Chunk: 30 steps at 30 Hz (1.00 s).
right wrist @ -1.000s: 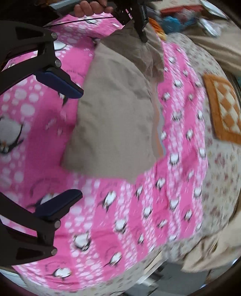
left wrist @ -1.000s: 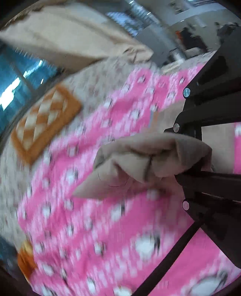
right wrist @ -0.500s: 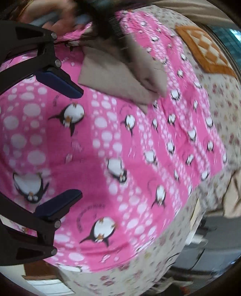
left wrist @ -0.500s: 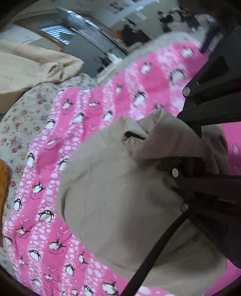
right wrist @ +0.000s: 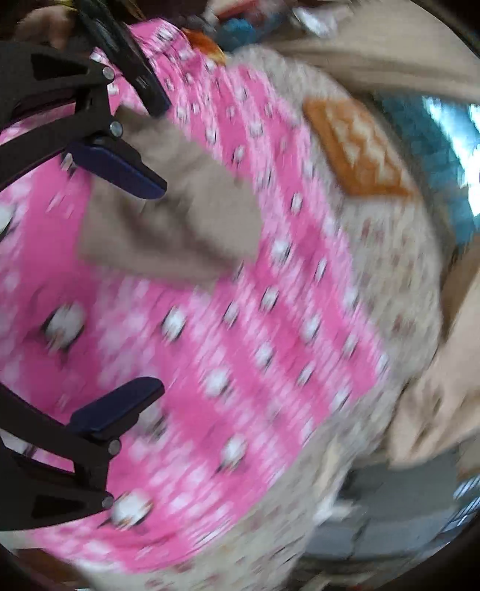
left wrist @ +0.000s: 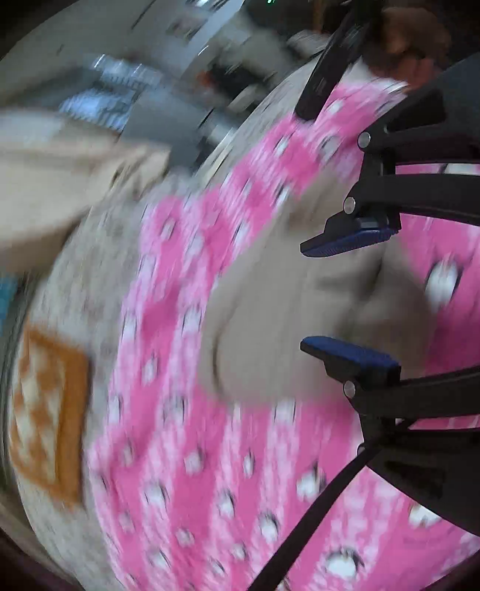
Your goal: Fold large clothes
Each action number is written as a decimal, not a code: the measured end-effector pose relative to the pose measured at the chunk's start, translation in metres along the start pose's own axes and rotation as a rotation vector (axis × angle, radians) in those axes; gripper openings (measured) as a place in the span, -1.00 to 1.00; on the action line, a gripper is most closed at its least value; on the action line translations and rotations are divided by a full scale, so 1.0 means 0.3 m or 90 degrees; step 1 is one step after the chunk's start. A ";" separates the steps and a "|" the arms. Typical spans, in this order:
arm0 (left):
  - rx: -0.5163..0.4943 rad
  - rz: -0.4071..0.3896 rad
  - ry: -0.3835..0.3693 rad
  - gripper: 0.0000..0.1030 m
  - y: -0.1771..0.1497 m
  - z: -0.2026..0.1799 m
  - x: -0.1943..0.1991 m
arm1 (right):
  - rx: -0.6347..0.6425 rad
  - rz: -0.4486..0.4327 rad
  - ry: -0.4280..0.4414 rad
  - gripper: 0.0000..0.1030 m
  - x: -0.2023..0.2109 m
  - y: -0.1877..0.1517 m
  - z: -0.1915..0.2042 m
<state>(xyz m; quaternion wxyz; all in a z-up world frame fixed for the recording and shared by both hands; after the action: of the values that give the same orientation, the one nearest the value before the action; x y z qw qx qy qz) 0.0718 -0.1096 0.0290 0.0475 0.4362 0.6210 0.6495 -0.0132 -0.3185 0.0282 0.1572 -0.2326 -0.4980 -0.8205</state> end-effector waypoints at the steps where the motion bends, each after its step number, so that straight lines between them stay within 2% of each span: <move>1: 0.036 0.006 0.005 -0.68 -0.013 0.055 -0.014 | 0.038 0.000 0.030 0.63 -0.022 0.004 0.078; 2: 0.066 0.019 -0.003 -0.90 -0.039 0.085 -0.032 | 0.073 0.004 0.051 0.34 -0.048 0.003 0.145; 3: 0.074 0.030 -0.014 -1.00 -0.060 0.086 -0.051 | 0.116 0.021 0.068 0.05 -0.098 -0.012 0.213; 4: 0.073 0.051 -0.027 -1.00 -0.091 0.072 -0.074 | 0.138 0.043 0.064 -0.14 -0.145 -0.033 0.235; 5: 0.065 0.075 -0.028 -1.00 -0.122 0.061 -0.094 | 0.151 0.081 0.025 -0.60 -0.222 -0.066 0.218; 6: 0.057 0.107 -0.023 -1.00 -0.159 0.053 -0.122 | 0.143 0.121 -0.033 -0.71 -0.295 -0.100 0.160; 7: 0.055 0.130 -0.021 -1.00 -0.185 0.044 -0.148 | 0.126 0.159 -0.084 -0.72 -0.349 -0.134 0.091; 8: 0.051 0.147 -0.026 -1.00 -0.211 0.035 -0.163 | 0.093 0.213 -0.116 -0.86 -0.398 -0.186 0.014; 9: 0.041 0.152 -0.025 -1.00 -0.226 0.021 -0.166 | 0.040 0.255 -0.111 -0.95 -0.425 -0.230 -0.040; 10: 0.025 0.155 -0.016 -1.00 -0.230 0.006 -0.161 | 0.014 0.255 -0.100 -0.96 -0.422 -0.230 -0.053; 12: 0.012 0.162 -0.005 -1.00 -0.217 -0.006 -0.160 | 0.043 0.258 -0.125 -1.00 -0.407 -0.228 -0.043; 15: 0.068 0.148 -0.026 -1.00 -0.168 0.025 -0.127 | 0.003 0.244 -0.123 -1.00 -0.380 -0.197 -0.027; 17: 0.083 0.105 -0.014 -1.00 -0.090 0.053 -0.096 | -0.024 0.174 -0.104 -1.00 -0.325 -0.095 0.002; 18: 0.078 0.079 0.002 -1.00 -0.029 0.072 -0.088 | -0.018 0.119 -0.096 -1.00 -0.300 -0.012 0.054; 20: 0.063 0.061 0.028 -0.97 0.058 0.100 -0.117 | -0.010 0.079 -0.079 -1.00 -0.297 0.073 0.141; 22: 0.078 0.062 0.051 -0.97 0.146 0.141 -0.187 | 0.000 0.065 -0.068 -1.00 -0.355 0.145 0.219; 24: 0.101 0.078 0.084 -0.97 0.210 0.184 -0.271 | -0.015 0.071 -0.070 -1.00 -0.447 0.188 0.234; 27: 0.085 0.092 0.122 -0.86 0.278 0.205 -0.402 | -0.017 0.111 -0.070 -0.97 -0.613 0.186 0.219; 29: 0.079 0.095 0.143 -0.71 0.274 0.220 -0.485 | -0.023 0.158 -0.102 -0.95 -0.724 0.128 0.151; 30: 0.090 0.125 0.146 -0.70 0.233 0.229 -0.549 | -0.034 0.186 -0.142 -0.95 -0.781 0.077 0.074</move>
<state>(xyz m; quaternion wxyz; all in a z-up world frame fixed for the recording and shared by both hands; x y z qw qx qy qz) 0.2496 -0.1719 -0.0058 -0.1184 0.4199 0.6210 0.6512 0.2003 -0.3031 -0.0721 0.2121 -0.3961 -0.4514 -0.7710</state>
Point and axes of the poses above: each gripper's, at about its wrist camera, not at the fingertips, and x roughly against the way its jaws point, z to its left, y to its top, the point moved 10 cm from there along -x, roughly the way its jaws point, and after that the axes turned 14 degrees about -x, right-handed, at the moved point
